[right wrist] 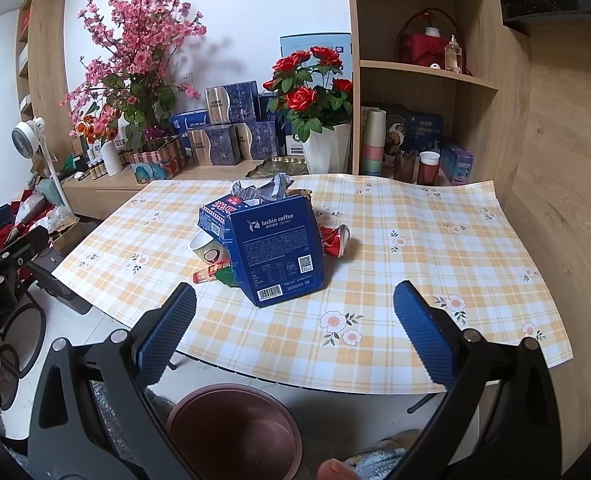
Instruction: Collect trash
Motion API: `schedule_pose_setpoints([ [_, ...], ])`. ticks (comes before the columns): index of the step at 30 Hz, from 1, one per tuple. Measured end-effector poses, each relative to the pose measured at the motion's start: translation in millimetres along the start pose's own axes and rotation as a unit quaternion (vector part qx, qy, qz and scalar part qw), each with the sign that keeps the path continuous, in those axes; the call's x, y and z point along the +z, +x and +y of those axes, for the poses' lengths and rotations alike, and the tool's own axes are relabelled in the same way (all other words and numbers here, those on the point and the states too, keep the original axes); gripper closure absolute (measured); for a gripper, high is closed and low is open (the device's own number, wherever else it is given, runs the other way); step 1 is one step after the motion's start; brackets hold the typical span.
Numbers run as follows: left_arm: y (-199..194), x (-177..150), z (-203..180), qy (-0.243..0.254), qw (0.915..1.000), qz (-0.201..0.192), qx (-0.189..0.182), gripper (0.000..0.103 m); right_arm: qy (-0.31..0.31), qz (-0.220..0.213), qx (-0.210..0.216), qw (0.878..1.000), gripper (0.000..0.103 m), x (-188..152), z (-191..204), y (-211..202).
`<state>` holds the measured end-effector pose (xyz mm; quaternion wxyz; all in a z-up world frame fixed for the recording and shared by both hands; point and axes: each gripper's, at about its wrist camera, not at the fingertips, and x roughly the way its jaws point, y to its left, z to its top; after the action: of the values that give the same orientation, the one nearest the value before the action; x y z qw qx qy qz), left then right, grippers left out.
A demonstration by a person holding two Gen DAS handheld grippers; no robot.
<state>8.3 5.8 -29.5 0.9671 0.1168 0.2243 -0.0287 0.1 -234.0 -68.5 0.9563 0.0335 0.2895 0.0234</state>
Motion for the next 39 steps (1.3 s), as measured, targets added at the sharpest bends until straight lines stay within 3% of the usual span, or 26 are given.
schedule_pose_setpoints([
  [18, 55, -13, 23, -0.026, 0.9990, 0.022, 0.028, 0.005, -0.018, -0.004, 0.008, 1.000, 0.006, 4, 8, 57],
  [21, 72, -16, 35, -0.049, 0.9981, 0.031, 0.023, 0.005, -0.036, 0.010, 0.015, 0.999, 0.006, 7, 23, 84],
  [24, 86, -20, 42, -0.061, 0.9971, 0.036, 0.026, 0.005, -0.068, 0.019, -0.016, 0.997, 0.006, 11, 43, 120],
  [28, 105, -28, 54, -0.069, 0.9958, 0.041, 0.042, 0.005, -0.051, 0.042, -0.005, 0.998, 0.006, 14, 55, 173],
  [33, 124, -38, 67, -0.079, 0.9943, 0.048, 0.054, 0.005, -0.061, 0.067, -0.028, 0.995, 0.006, 12, 73, 229],
  [39, 142, -50, 73, -0.083, 0.9934, 0.063, 0.047, 0.005, -0.043, 0.066, -0.072, 0.994, 0.006, 19, 77, 266],
])
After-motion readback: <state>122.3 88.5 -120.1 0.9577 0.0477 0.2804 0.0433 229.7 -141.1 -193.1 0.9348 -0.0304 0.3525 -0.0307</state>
